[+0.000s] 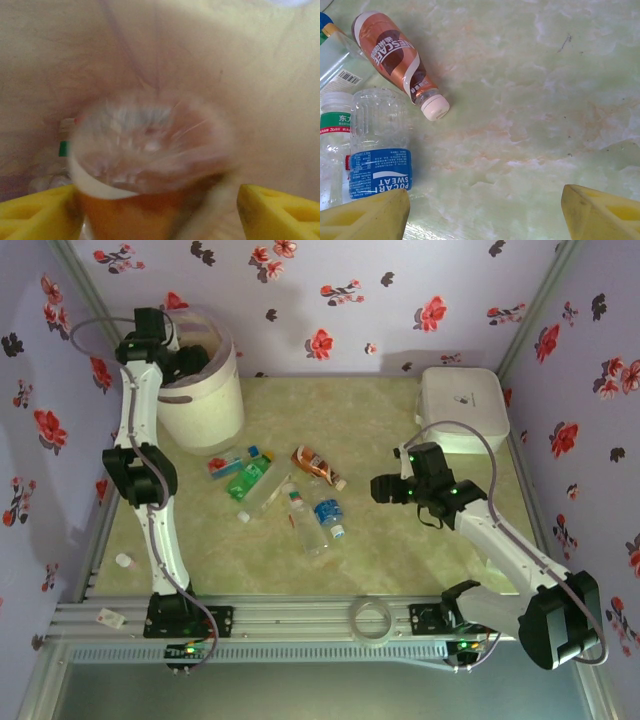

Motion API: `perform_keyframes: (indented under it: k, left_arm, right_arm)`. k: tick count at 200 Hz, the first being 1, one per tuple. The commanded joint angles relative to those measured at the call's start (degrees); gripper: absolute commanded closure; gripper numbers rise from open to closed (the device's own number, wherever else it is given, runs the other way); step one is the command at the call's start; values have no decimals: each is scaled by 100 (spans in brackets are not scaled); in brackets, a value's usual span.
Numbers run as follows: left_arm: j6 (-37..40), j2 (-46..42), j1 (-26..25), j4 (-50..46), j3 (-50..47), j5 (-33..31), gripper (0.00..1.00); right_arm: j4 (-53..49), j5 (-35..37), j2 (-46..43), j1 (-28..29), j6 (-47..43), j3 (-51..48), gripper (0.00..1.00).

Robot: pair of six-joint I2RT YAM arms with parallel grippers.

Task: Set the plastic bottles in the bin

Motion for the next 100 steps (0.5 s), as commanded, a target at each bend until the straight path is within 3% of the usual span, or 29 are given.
perform_keyframes:
  k: [1, 33, 100]
  left_arm:
    - [192, -18, -2, -127, 12, -184, 13]
    - [267, -223, 2, -114, 206, -261, 1]
    - [648, -1370, -4, -61, 304, -855, 0]
  right_arm:
    - [60, 91, -28, -29, 4, -77, 20]
    - [146, 110, -83, -28, 28, -160, 19]
    - [-102, 249, -16, 96, 70, -6, 19]
